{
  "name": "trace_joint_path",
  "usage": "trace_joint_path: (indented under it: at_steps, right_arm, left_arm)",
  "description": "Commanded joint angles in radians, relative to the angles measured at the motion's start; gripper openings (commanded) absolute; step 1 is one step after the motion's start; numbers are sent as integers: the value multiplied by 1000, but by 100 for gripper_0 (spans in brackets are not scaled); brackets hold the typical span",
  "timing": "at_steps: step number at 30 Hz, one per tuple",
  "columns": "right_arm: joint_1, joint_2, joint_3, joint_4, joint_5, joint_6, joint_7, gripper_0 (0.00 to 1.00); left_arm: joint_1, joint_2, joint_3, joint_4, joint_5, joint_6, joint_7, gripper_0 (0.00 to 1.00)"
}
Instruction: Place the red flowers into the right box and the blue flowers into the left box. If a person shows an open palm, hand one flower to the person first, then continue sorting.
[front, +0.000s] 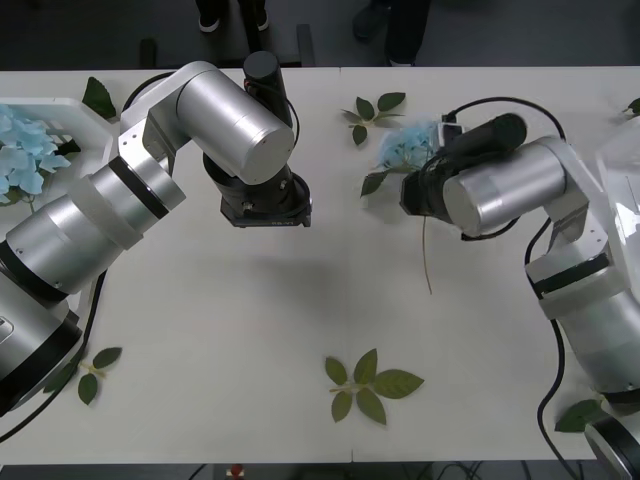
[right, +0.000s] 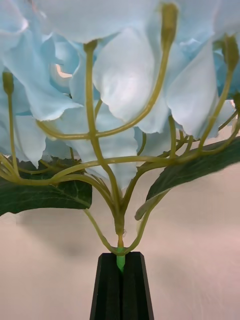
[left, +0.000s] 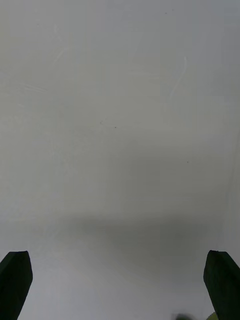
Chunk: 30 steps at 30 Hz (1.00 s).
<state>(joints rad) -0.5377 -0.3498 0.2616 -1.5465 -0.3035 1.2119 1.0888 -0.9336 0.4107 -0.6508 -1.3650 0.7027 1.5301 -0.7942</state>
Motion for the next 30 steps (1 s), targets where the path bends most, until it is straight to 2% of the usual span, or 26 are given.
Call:
trace_joint_path:
  at_steps: [1, 5, 9, 17, 30]
  right_arm:
    - [-30, -46, -130, -138, -149, 72, 118, 0]
    - [-30, -52, -258, -195, -339, 104, 200, 0]
    - [-30, -52, -361, -205, -545, 78, 261, 0]
    - [-28, -32, -498, -205, -879, 57, 401, 0]
    - [-15, -1, -528, -129, -1344, -57, 658, 0]
  left_arm:
    - [-31, 25, 14, -26, -8, -10, -31, 100]
    - [-31, 25, 14, -26, -8, -10, -31, 100]
    - [-31, 25, 14, -28, -8, -10, -31, 100]
    - [-31, 25, 14, -28, -8, -10, -31, 100]
    - [-31, 25, 14, -26, -8, -11, -31, 100]
